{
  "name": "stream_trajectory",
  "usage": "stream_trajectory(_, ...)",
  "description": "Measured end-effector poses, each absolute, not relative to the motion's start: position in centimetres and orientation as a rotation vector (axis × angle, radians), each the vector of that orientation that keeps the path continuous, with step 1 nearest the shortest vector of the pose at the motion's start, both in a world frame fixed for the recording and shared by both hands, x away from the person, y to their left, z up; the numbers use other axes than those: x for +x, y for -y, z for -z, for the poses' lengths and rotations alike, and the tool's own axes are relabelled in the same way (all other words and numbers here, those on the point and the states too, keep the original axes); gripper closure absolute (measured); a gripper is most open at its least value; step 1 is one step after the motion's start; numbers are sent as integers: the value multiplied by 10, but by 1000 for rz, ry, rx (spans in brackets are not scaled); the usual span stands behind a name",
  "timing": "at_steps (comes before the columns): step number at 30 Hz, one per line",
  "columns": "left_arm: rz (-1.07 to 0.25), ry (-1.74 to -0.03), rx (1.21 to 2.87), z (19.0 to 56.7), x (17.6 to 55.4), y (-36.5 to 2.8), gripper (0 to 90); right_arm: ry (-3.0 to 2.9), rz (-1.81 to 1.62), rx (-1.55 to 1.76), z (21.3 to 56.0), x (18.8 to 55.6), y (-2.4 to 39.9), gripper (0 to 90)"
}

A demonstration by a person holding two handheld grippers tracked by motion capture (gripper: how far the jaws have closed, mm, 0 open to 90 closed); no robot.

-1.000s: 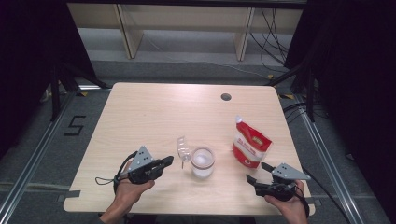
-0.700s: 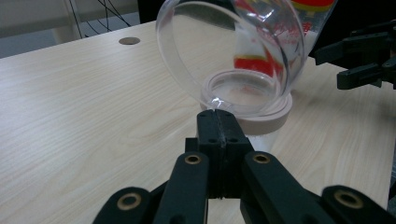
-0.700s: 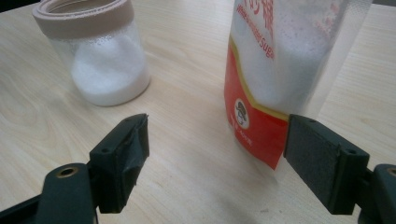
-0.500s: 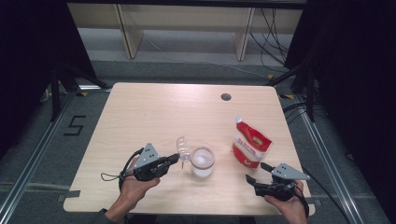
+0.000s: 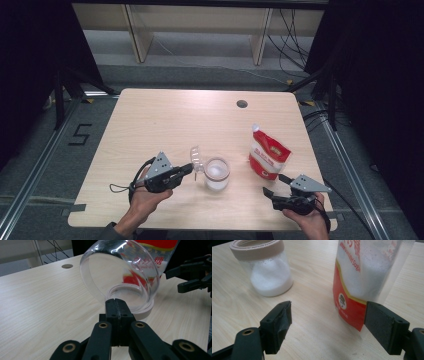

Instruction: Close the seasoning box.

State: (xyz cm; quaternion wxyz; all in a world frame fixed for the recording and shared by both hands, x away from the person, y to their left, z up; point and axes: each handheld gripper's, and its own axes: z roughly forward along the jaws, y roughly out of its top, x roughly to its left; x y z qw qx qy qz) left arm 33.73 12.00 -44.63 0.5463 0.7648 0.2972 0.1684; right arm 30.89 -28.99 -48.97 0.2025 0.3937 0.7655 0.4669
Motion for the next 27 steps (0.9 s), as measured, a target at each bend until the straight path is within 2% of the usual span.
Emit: stream_trajectory(27, -383, -666, 1827, 441, 341, -106, 891, -2137, -1315, 1091, 490, 310, 290, 231)
